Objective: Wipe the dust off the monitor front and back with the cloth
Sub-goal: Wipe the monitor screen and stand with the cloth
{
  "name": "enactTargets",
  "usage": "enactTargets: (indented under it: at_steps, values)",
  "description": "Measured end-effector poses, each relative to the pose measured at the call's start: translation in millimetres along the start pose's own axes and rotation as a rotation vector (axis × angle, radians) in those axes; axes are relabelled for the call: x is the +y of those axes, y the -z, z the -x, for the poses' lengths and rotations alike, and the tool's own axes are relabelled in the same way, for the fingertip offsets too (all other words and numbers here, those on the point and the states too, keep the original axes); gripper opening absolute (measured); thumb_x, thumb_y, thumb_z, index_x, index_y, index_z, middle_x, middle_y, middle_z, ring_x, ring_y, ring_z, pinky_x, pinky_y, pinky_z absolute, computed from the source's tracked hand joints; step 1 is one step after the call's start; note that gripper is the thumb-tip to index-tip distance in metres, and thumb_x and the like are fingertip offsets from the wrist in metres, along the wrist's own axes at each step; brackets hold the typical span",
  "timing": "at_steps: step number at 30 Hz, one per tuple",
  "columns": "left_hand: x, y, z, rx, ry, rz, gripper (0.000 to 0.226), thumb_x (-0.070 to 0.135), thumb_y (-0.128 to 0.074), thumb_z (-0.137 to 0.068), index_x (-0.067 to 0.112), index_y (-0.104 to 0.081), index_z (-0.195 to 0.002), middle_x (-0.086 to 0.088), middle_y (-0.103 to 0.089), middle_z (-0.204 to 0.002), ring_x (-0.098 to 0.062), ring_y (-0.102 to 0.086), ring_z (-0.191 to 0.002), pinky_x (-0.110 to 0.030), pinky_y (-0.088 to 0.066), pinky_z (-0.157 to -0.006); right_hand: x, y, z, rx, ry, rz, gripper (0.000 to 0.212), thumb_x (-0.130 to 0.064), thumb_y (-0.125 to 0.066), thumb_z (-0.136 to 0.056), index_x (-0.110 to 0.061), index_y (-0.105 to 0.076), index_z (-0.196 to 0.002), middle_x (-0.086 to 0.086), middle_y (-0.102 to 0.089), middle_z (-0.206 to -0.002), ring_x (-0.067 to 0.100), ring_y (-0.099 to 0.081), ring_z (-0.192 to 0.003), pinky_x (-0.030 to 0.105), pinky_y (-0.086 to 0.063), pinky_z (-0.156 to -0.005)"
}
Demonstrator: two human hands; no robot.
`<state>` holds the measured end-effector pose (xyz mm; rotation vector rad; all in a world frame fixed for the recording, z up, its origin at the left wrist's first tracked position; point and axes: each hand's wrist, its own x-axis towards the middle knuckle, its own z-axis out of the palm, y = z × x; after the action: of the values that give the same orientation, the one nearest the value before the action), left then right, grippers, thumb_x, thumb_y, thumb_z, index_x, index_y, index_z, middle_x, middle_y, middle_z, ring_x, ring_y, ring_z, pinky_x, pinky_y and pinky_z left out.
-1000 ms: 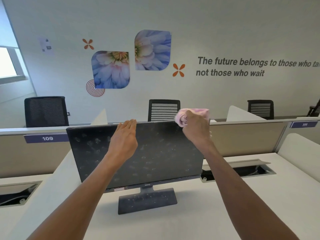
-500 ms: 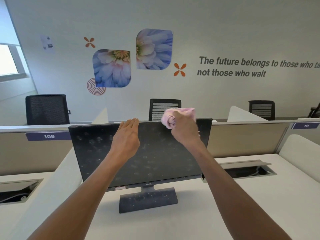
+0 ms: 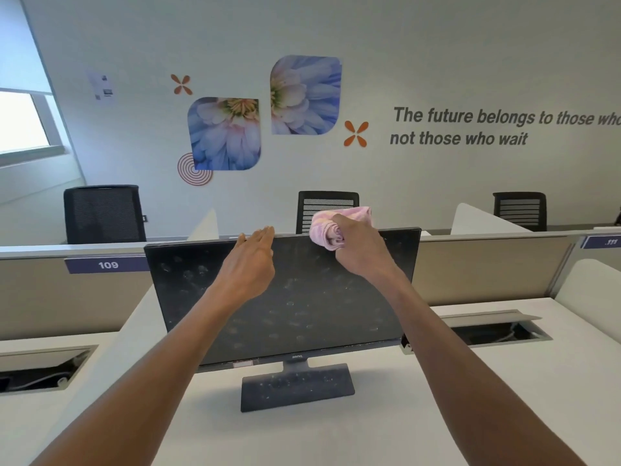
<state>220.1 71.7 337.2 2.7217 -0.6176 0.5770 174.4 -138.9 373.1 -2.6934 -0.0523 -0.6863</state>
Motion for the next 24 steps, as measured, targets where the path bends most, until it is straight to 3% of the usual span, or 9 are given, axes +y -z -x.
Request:
enactTargets:
  at_steps: [3, 6, 8, 10, 13, 15, 17, 20, 24]
  values:
    - [-14.6, 14.9, 6.1, 0.016, 0.034, 0.020, 0.053, 0.012, -0.031, -0.104, 0.006, -0.017, -0.155, -0.010, -0.020, -0.162, -0.024, -0.014, -0.151, -0.037, -0.007, -0.122, 9.6, 2.7, -3.7, 0.104, -0.077, 0.002, 0.041, -0.001, -0.053, -0.078, -0.014, -0.058, -0.117, 0.008, -0.058, -0.111, 0.034, -0.051, -0.113, 0.033, -0.049, -0.077]
    - [-40.2, 21.4, 14.9, 0.086, 0.117, -0.047, 0.053, 0.012, -0.035, -0.103, 0.003, -0.022, -0.153, -0.015, -0.026, -0.159, -0.028, -0.022, -0.149, -0.040, -0.012, -0.122, 6.3, -1.1, -0.3, 0.229, -0.188, 0.201, 0.031, -0.004, -0.058, -0.081, -0.011, -0.059, -0.111, 0.008, -0.068, -0.097, 0.031, -0.059, -0.099, 0.030, -0.040, -0.067]
    - [-52.4, 22.5, 21.2, 0.103, 0.179, -0.090, 0.052, 0.012, -0.037, -0.101, 0.000, -0.026, -0.150, -0.019, -0.033, -0.156, -0.032, -0.029, -0.145, -0.043, -0.017, -0.122, -6.5, -5.7, 2.4, 0.258, -0.137, 0.286, 0.031, -0.004, -0.058, -0.080, -0.014, -0.059, -0.109, 0.006, -0.068, -0.095, 0.028, -0.061, -0.090, 0.030, -0.036, -0.067]
    - [-56.9, 22.1, 27.1, 0.085, 0.212, -0.105, 0.052, 0.014, -0.040, -0.100, -0.002, -0.029, -0.148, -0.020, -0.038, -0.152, -0.033, -0.035, -0.141, -0.044, -0.021, -0.120, -19.9, -11.7, 3.4, 0.191, -0.012, 0.225, 0.039, -0.002, -0.055, -0.079, -0.015, -0.057, -0.115, 0.003, -0.065, -0.098, 0.027, -0.060, -0.093, 0.031, -0.037, -0.070]
    - [-58.1, 21.2, 31.9, 0.067, 0.211, -0.107, 0.054, 0.015, -0.042, -0.100, -0.002, -0.028, -0.149, -0.019, -0.038, -0.153, -0.032, -0.034, -0.142, -0.042, -0.021, -0.120, -32.4, -10.8, 2.1, -0.074, 0.079, 0.009, 0.053, 0.001, -0.049, -0.080, -0.017, -0.050, -0.129, 0.010, -0.049, -0.110, 0.030, -0.048, -0.088, 0.032, -0.042, -0.068]
    - [-57.4, 22.4, 32.1, 0.068, 0.215, -0.103, 0.053, 0.014, -0.042, -0.100, -0.001, -0.028, -0.149, -0.019, -0.037, -0.153, -0.031, -0.033, -0.143, -0.042, -0.022, -0.120, -26.8, -7.9, -0.6, -0.033, 0.039, -0.017, 0.050, -0.001, -0.049, -0.079, -0.018, -0.052, -0.126, 0.011, -0.049, -0.116, 0.032, -0.048, -0.090, 0.031, -0.041, -0.069]
    - [-54.7, 24.0, 32.3, 0.065, 0.221, -0.095, 0.053, 0.014, -0.042, -0.101, -0.001, -0.029, -0.150, -0.018, -0.037, -0.153, -0.031, -0.033, -0.142, -0.042, -0.024, -0.119, -17.3, -7.4, -1.2, 0.121, -0.049, 0.063, 0.038, 0.000, -0.054, -0.081, -0.013, -0.056, -0.117, 0.007, -0.057, -0.105, 0.030, -0.059, -0.097, 0.030, -0.042, -0.072]
    - [-51.6, 25.7, 32.9, 0.064, 0.228, -0.099, 0.053, 0.014, -0.041, -0.100, -0.001, -0.030, -0.149, -0.018, -0.039, -0.152, -0.032, -0.035, -0.140, -0.041, -0.027, -0.117, -14.3, -11.5, 1.3, 0.240, -0.175, 0.242, 0.030, -0.005, -0.061, -0.084, -0.011, -0.057, -0.113, 0.009, -0.068, -0.096, 0.029, -0.066, -0.089, 0.034, -0.051, -0.069]
    - [-51.7, 25.4, 34.0, 0.071, 0.228, -0.095, 0.054, 0.014, -0.041, -0.101, 0.000, -0.028, -0.151, -0.017, -0.035, -0.155, -0.030, -0.031, -0.144, -0.040, -0.023, -0.120, -27.2, -22.1, -4.4, 0.176, 0.039, 0.108, 0.037, 0.000, -0.056, -0.077, -0.013, -0.060, -0.111, 0.005, -0.067, -0.101, 0.029, -0.061, -0.098, 0.039, -0.050, -0.087]
